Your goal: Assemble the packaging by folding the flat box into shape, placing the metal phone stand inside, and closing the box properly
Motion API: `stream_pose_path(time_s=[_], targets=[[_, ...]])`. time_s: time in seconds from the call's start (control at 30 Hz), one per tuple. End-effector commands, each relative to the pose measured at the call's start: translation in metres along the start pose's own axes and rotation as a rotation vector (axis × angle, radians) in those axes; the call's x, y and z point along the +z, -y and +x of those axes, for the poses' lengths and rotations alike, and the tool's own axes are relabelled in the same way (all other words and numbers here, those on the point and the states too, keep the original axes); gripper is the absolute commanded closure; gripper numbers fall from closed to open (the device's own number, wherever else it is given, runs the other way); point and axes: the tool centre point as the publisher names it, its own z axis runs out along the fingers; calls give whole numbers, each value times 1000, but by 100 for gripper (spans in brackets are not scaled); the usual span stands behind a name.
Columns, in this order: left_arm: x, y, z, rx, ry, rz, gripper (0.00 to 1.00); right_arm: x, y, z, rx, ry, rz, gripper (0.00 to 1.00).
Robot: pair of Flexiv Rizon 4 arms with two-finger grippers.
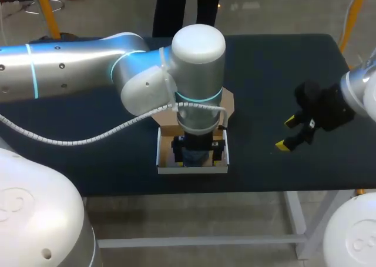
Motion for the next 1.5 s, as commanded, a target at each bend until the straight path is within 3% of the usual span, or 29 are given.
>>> stream_pose_path(time_s=[0.03, 0.37, 0.63, 0.9, 1.2, 1.5], targets=[[-31, -4, -13, 12, -45, 66, 0, -2, 0, 0, -1, -5, -2, 0], [-68, 15, -32, 190, -270, 111, 0, -2, 0, 0, -1, -5, -2, 0], [-83, 41, -47, 267, -351, 107, 0, -2, 0, 0, -1, -5, -2, 0], [-93, 71, -68, 435, -457, 93, 0, -2, 0, 0, -1, -5, -2, 0], [-103, 100, -96, 584, -515, 119, 0, -2, 0, 0, -1, -5, -2, 0], [-103, 100, -96, 584, -515, 119, 0, -2, 0, 0, -1, -5, -2, 0]])
